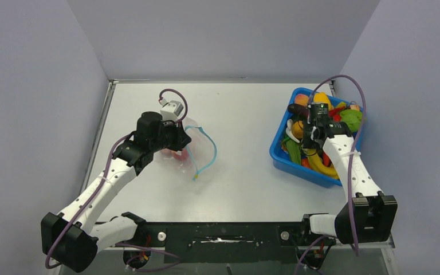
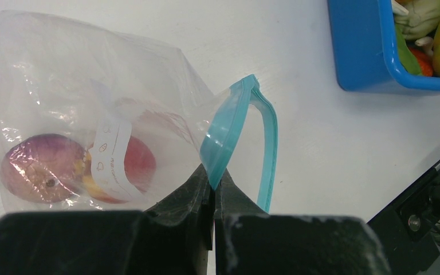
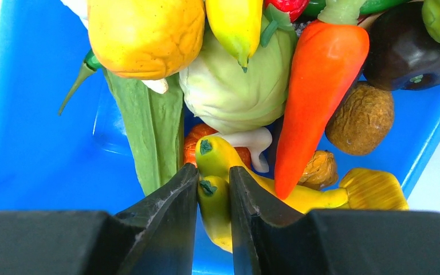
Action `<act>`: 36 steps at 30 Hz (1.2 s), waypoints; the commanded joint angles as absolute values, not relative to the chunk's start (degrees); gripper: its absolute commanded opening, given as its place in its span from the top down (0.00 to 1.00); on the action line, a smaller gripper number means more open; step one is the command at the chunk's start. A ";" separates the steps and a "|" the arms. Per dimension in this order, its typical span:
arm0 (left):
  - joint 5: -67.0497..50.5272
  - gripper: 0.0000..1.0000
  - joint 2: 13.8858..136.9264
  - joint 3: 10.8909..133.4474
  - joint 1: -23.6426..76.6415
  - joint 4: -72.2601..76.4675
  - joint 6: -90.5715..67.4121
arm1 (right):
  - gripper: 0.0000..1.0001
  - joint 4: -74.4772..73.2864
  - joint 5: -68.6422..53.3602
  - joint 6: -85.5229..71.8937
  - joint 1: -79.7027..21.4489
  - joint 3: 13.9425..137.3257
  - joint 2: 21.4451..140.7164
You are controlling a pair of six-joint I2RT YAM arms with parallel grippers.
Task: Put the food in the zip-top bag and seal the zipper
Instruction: Pick up the fake fruit from the bin.
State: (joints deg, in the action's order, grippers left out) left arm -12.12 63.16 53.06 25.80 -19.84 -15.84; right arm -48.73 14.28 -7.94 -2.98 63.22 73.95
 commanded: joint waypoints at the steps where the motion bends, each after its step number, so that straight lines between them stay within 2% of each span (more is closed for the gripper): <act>1: -11.79 1.00 61.61 53.13 25.83 -15.71 -15.80 | 0.85 -50.03 13.36 -8.47 -2.81 65.83 70.50; 11: -11.34 1.00 61.11 52.91 25.92 -15.30 -16.16 | 0.90 -51.43 15.09 -9.31 -4.97 68.69 66.78; 19: -11.70 1.00 60.57 53.88 25.92 -15.80 -17.15 | 1.00 -52.23 16.50 -9.73 -6.55 72.27 63.89; 24: -14.55 1.00 60.26 54.99 26.01 -16.61 -19.31 | 1.00 -52.55 15.74 -10.10 -7.71 73.06 61.41; 32: -17.32 1.00 59.73 55.10 26.10 -15.91 -24.00 | 1.00 -47.52 8.35 -9.38 -8.91 72.38 55.58; 36: -19.10 1.00 61.51 57.35 26.10 -18.24 -24.09 | 1.00 -42.81 -2.09 -9.31 -10.34 70.40 52.49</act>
State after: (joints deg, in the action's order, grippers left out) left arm -15.90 61.19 53.04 25.85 -19.53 -22.70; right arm -50.98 8.95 -9.76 -8.75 70.30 56.12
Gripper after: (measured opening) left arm 0.010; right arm 0.221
